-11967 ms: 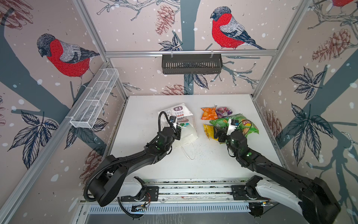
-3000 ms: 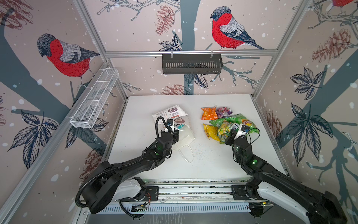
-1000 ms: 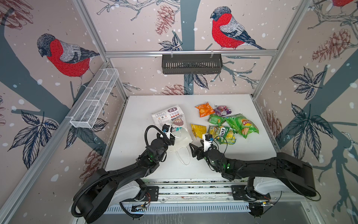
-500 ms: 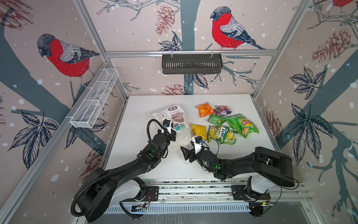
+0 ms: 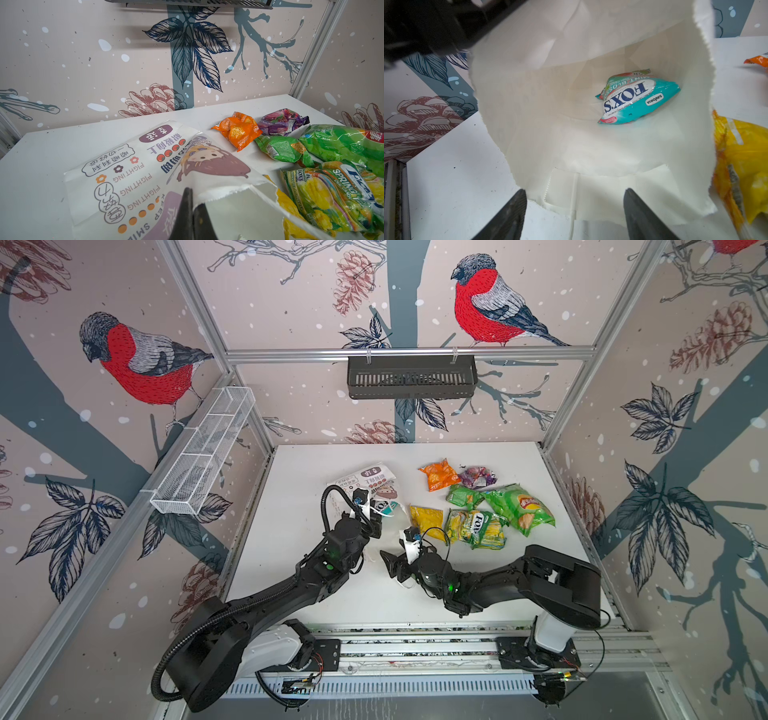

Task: Take the snacks out of the paper bag
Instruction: Pick up the snack from the paper bag.

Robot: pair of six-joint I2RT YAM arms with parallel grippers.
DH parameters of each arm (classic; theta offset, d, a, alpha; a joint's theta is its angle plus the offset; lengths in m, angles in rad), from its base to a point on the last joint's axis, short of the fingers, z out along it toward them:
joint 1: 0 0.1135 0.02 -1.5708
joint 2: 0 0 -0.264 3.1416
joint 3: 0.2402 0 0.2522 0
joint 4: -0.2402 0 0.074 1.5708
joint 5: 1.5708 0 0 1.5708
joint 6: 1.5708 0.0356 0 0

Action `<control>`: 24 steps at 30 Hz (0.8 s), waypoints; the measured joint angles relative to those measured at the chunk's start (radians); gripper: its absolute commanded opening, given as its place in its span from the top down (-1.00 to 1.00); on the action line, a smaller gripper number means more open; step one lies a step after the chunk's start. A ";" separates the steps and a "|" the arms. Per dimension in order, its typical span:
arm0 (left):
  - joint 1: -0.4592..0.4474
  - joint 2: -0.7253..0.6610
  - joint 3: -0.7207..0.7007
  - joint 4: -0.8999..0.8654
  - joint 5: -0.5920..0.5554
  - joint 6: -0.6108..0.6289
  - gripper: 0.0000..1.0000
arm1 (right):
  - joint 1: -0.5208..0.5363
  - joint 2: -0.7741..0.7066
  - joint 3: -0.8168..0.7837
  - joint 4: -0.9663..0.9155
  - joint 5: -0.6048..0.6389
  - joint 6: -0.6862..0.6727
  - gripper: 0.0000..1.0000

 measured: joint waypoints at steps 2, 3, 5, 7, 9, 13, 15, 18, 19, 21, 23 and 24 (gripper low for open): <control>-0.005 0.004 0.016 -0.024 0.001 -0.001 1.00 | 0.000 0.018 0.019 -0.017 0.000 -0.001 -0.47; -0.008 0.007 0.027 -0.034 0.002 0.000 1.00 | 0.000 0.028 0.029 -0.026 0.000 -0.004 -0.47; -0.015 0.007 0.039 -0.050 0.011 0.000 1.00 | -0.004 0.039 0.038 -0.038 0.000 -0.005 -0.48; -0.025 0.002 0.043 -0.065 0.023 0.000 1.00 | -0.014 0.043 0.043 -0.045 -0.005 -0.004 -0.49; -0.032 -0.008 0.043 -0.075 0.026 0.000 1.00 | -0.028 0.045 0.049 -0.051 -0.005 -0.003 -0.50; -0.038 -0.029 0.040 -0.085 0.027 0.001 1.00 | -0.048 0.054 0.060 -0.061 -0.008 0.004 -0.54; -0.041 -0.036 0.036 -0.089 0.027 0.001 1.00 | -0.055 0.060 0.062 -0.067 -0.015 0.006 -0.54; -0.042 -0.048 0.031 -0.093 0.026 0.001 1.00 | -0.063 0.074 0.075 -0.088 -0.031 0.008 -0.54; -0.043 -0.053 0.029 -0.093 0.024 0.001 1.00 | -0.065 0.079 0.082 -0.095 -0.033 0.009 -0.54; -0.044 -0.061 0.026 -0.093 0.023 0.001 1.00 | -0.064 0.089 0.098 -0.112 -0.038 0.011 -0.54; -0.045 -0.066 0.024 -0.093 0.023 0.001 1.00 | -0.064 0.096 0.111 -0.124 -0.046 0.011 -0.58; -0.045 -0.068 0.024 -0.093 0.023 0.001 1.00 | -0.064 0.098 0.114 -0.132 -0.046 0.011 -0.62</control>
